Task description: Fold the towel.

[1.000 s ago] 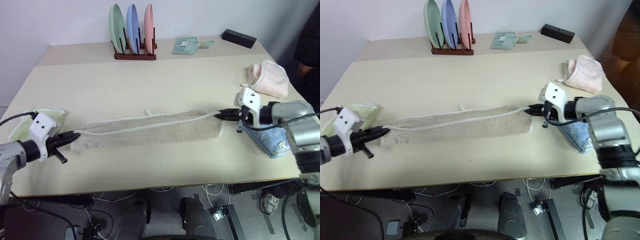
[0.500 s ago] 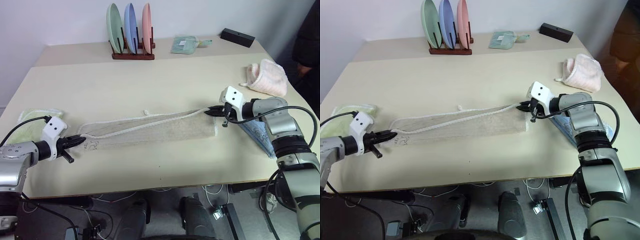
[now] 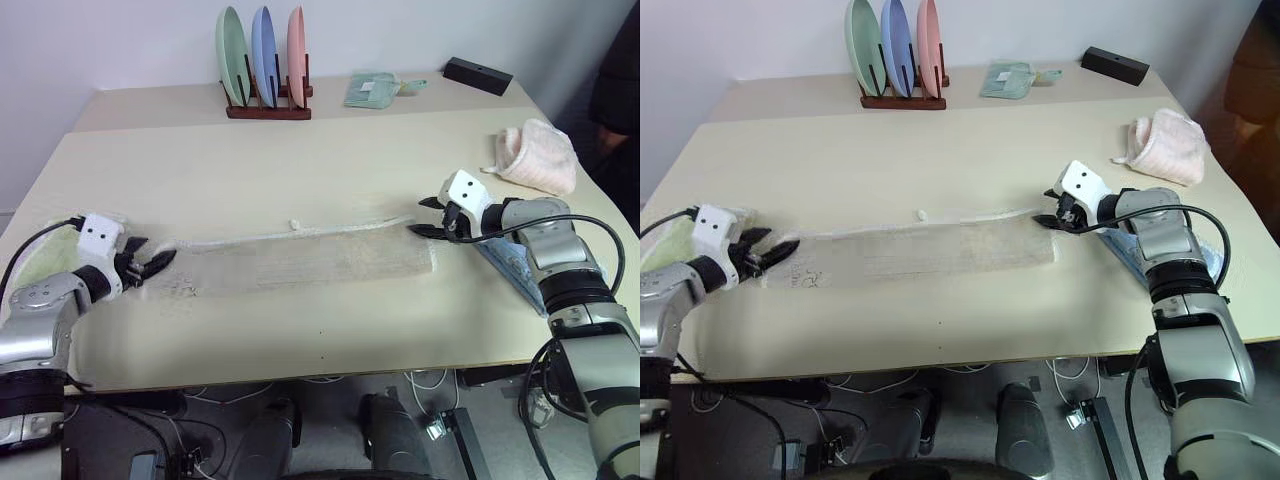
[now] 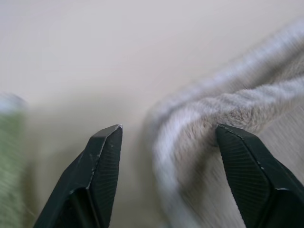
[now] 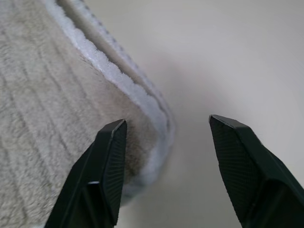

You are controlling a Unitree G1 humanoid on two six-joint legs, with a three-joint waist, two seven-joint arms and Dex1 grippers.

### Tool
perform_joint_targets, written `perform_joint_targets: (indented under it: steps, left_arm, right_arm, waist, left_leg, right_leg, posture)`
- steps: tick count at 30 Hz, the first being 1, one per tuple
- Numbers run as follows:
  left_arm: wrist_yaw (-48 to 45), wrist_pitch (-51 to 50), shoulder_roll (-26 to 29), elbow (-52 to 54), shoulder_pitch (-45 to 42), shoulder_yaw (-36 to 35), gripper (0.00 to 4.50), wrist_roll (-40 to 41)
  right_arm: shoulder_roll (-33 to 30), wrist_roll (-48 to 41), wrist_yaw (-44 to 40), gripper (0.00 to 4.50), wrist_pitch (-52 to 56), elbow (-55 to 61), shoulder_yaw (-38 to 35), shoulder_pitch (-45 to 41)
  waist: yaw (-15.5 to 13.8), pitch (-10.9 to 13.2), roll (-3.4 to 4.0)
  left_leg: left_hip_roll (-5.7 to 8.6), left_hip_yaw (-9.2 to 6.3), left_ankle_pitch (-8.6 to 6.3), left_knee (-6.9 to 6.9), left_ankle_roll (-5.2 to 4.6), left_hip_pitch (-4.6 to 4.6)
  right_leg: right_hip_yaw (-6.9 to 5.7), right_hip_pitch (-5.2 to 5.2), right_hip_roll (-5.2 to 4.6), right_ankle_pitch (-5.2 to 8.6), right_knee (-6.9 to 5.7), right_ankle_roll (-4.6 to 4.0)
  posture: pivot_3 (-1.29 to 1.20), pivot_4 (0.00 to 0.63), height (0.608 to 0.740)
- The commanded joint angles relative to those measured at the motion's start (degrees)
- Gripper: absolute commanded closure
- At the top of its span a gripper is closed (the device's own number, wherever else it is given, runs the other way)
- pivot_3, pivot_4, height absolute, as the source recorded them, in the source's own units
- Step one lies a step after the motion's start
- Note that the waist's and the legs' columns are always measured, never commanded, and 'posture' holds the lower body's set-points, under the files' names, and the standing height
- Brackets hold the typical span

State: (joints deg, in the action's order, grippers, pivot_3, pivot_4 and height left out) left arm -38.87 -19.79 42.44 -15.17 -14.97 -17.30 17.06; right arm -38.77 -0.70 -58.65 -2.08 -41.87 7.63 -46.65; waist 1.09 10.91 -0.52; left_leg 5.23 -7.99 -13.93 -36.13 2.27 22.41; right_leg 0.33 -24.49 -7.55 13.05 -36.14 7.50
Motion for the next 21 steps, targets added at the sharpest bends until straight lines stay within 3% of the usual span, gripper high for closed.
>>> perform_joint_targets:
  steps: [1, 10, 13, 15, 21]
  left_arm:
    - [6.7, 0.83, -0.97, -1.76, -1.8, -3.51, 1.2, -0.87]
    - [7.93, 1.59, -2.93, 4.32, 1.69, -5.89, 1.2, 1.59]
    - [6.49, 1.99, -2.83, 10.81, 3.83, -6.52, 1.16, 3.08]
    - [4.8, 1.38, -3.54, 16.59, 5.72, -5.66, 1.16, 4.59]
    - [0.0, -0.71, -5.42, 32.09, 11.3, 2.69, 1.16, 7.06]
  right_arm:
    - [0.14, -0.1, 2.72, 1.64, -0.76, 0.33, -2.39, -1.52]
    - [-2.19, -3.95, 3.37, 1.64, 4.05, 8.23, -6.57, 2.8]
    - [-3.39, -9.25, 2.17, 0.86, 13.52, 19.69, -10.35, 7.93]
    - [-3.48, -14.17, 3.14, 0.06, 21.68, 29.56, -13.45, 12.54]
    - [0.55, -31.09, 14.06, 0.06, 48.7, 55.06, -25.5, 26.63]
  waist:
    - [0.06, 0.0, 0.0]
    - [0.01, -0.01, -0.01]
    - [-0.3, 0.0, -0.01]
    - [-0.41, -0.01, -0.01]
    - [-0.5, -0.03, -0.03]
  left_leg:
    - [0.01, 0.0, 0.0, 0.0, 0.0, 0.0]
    - [0.01, 0.02, 0.0, 0.0, 0.0, 0.01]
    - [-0.04, 0.0, 0.0, 0.0, 0.0, 0.03]
    - [-0.06, -0.02, 0.0, -0.03, 0.0, 0.03]
    - [-0.07, -0.01, -0.02, -0.02, -0.04, 0.01]
  right_leg:
    - [0.0, 0.0, 0.0, 0.0, 0.0, 0.0]
    - [0.03, -0.01, 0.0, -0.01, 0.0, 0.01]
    - [0.03, -0.01, 0.0, -0.01, 0.01, 0.01]
    - [0.04, 0.01, -0.03, -0.02, 0.01, 0.02]
    - [0.17, 0.04, -0.03, -0.02, 0.03, 0.03]
  posture:
    - [0.0, 0.15, 0.74]
    - [0.0, 0.15, 0.74]
    - [0.0, 0.15, 0.74]
    - [0.0, 0.15, 0.74]
    - [0.0, 0.15, 0.74]
